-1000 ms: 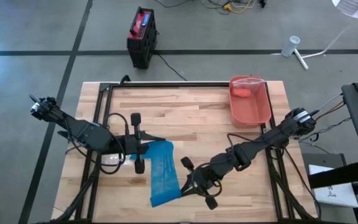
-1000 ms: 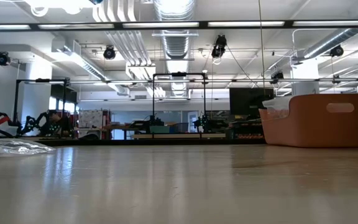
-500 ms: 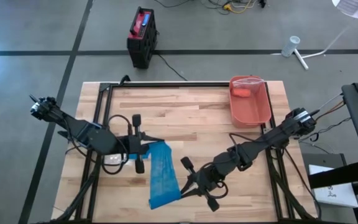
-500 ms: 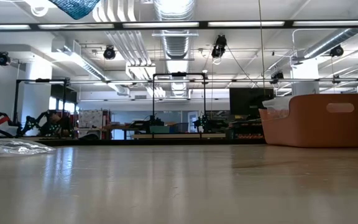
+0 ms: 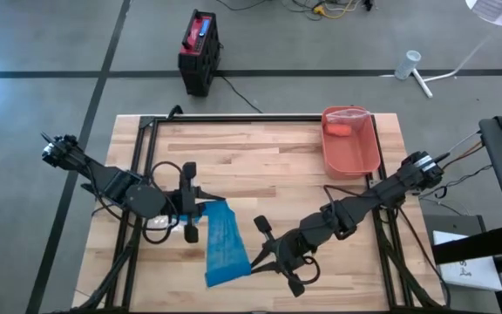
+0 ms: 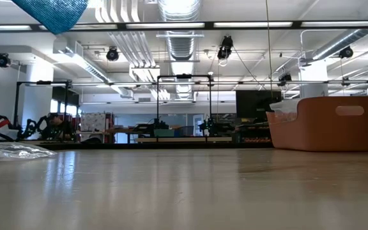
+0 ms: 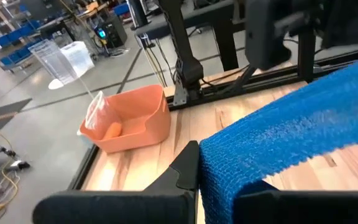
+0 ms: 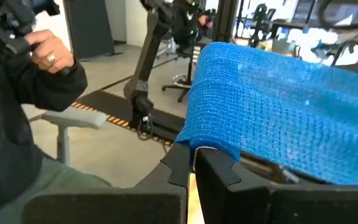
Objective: Roll bandage
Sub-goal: Roll the blue bandage
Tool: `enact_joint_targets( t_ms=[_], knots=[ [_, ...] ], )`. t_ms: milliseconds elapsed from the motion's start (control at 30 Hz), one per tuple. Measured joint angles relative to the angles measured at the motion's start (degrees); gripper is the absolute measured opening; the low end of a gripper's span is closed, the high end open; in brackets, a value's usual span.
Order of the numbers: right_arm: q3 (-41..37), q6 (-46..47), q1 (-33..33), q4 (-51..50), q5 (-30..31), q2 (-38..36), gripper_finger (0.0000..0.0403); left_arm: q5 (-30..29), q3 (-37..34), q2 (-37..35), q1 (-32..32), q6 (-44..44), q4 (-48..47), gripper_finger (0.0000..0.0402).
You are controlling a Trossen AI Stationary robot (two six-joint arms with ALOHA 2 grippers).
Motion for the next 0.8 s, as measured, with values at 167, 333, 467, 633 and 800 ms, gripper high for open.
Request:
enact_joint_targets(
  t_ms=[167, 333, 467, 633, 800],
  knots=[
    [1.3, -1.9, 0.0, 0.0, 3.3, 0.0, 0.0008, 1.1, 0.0, 0.4, -0.1, -1.1, -0.6, 0.0],
    [1.5, -3.4, 0.2, 0.1, 8.4, -1.3, 0.0008, 2.3, 0.0, 0.3, -0.5, -2.2, -0.8, 0.0],
    [1.5, -4.6, 0.5, -0.2, 13.5, -2.9, 0.0008, 2.3, 0.0, 0.3, -1.3, -2.6, -1.2, 0.0],
    [1.5, -5.3, 0.6, -0.3, 19.1, -5.1, 0.0008, 2.3, 0.0, 0.3, -1.7, -3.1, -1.2, 0.0],
    [1.5, -5.5, 0.7, -1.8, 26.4, -6.0, 0.0008, 2.3, 0.0, 0.3, -1.7, -4.8, -1.1, 0.0]
  ],
)
